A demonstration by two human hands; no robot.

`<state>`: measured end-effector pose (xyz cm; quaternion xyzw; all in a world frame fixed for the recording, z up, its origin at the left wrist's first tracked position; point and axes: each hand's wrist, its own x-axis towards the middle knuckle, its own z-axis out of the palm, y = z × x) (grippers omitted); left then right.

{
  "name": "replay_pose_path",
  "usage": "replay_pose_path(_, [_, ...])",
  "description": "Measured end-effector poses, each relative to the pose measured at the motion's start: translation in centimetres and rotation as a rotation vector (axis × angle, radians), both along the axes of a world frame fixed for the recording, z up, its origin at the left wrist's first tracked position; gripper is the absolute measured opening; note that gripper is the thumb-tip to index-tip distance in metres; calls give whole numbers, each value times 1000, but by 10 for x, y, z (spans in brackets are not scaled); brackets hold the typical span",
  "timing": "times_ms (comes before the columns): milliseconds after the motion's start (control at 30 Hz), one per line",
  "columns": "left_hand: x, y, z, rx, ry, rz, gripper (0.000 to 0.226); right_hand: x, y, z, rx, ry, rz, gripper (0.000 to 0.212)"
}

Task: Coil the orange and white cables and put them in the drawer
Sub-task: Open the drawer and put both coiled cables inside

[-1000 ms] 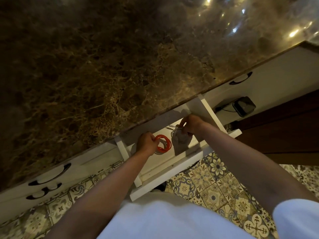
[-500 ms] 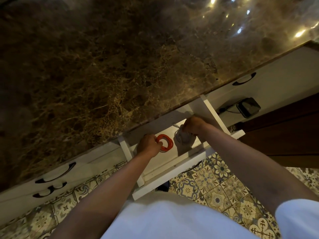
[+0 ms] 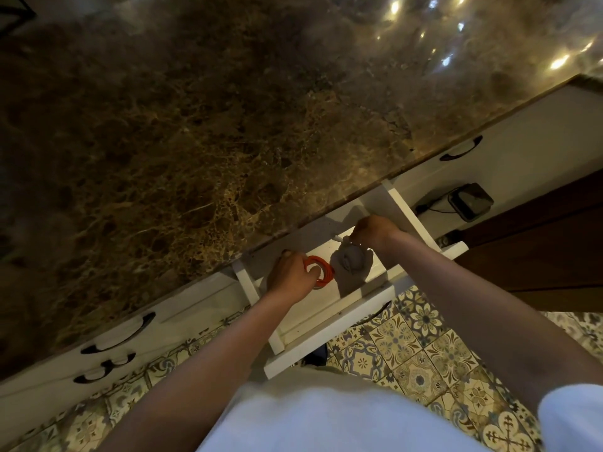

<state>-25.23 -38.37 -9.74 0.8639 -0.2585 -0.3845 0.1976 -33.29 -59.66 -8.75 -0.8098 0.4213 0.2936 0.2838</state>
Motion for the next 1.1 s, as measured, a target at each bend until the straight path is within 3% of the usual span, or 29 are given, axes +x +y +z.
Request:
replay_pose_path(233, [0, 18, 38, -276, -26, -67, 33, -18, 28, 75, -112, -231, 54, 33])
replay_pose_path(333, [-13, 44, 59, -602, -266, -152, 20, -46, 52, 89, -323, -495, 99, 39])
replay_pose_path(433, [-39, 68, 70, -730, -514, -219, 37, -86, 76, 77, -631, -864, 119, 54])
replay_pose_path(567, [-87, 92, 75, -580, -765, -174, 66, -135, 86, 63, -609, -1108, 152, 68])
replay_pose_path(700, [-138, 110, 62, -469, -947, -46, 70, -172, 82, 43, -574, -1110, 269, 69])
replay_pose_path(933, [-176, 84, 27, -501, -951, 114, 66, -182, 63, 3, -526, -1018, 350, 72])
replay_pose_path(1100, [-163, 67, 17, -477, -964, 105, 69, -167, 60, -3, -542, -1050, 353, 74])
